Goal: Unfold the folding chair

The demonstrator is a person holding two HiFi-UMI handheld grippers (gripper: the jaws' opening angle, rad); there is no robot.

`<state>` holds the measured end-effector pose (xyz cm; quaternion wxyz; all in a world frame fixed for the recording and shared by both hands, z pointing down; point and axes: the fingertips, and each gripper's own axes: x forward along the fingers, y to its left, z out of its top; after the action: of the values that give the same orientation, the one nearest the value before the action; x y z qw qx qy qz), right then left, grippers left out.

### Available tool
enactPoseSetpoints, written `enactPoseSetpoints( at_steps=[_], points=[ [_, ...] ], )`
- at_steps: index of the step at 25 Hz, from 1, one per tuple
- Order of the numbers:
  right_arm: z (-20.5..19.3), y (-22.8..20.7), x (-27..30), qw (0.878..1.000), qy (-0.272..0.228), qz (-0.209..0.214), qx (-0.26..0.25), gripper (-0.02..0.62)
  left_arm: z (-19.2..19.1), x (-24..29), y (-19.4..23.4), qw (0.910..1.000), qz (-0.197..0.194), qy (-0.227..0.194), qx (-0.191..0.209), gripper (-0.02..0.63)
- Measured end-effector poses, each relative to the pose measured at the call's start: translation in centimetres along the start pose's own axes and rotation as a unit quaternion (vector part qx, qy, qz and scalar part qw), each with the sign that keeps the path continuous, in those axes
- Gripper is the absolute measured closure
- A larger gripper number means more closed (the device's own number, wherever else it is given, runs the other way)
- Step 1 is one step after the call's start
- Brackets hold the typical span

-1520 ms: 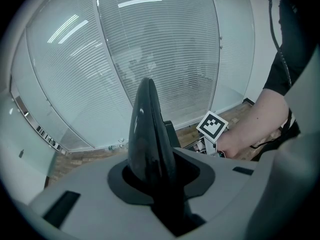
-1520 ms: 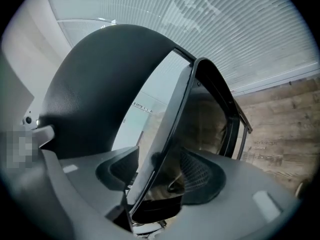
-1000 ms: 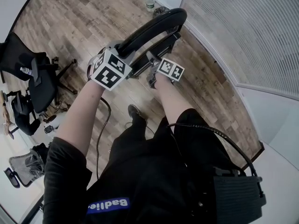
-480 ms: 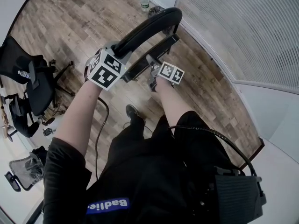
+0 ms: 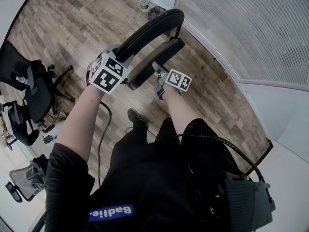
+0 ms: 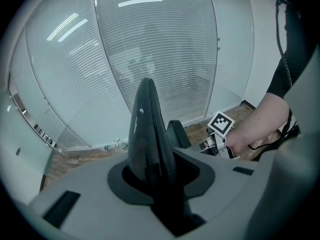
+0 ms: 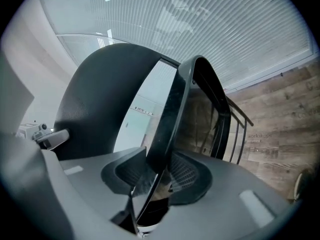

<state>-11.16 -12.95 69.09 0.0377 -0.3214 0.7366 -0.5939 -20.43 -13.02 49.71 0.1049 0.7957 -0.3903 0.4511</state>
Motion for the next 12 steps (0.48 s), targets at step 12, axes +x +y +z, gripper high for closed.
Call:
enactPoseSetpoints(
  at_steps=[12],
  points=[
    [-1.9, -5.3, -6.2, 0.999, -0.006, -0.027, 0.038, 0.442, -0.7, 0.9, -1.5, 0.9998, -0.012, 0.001, -0.017, 0.511]
  ],
)
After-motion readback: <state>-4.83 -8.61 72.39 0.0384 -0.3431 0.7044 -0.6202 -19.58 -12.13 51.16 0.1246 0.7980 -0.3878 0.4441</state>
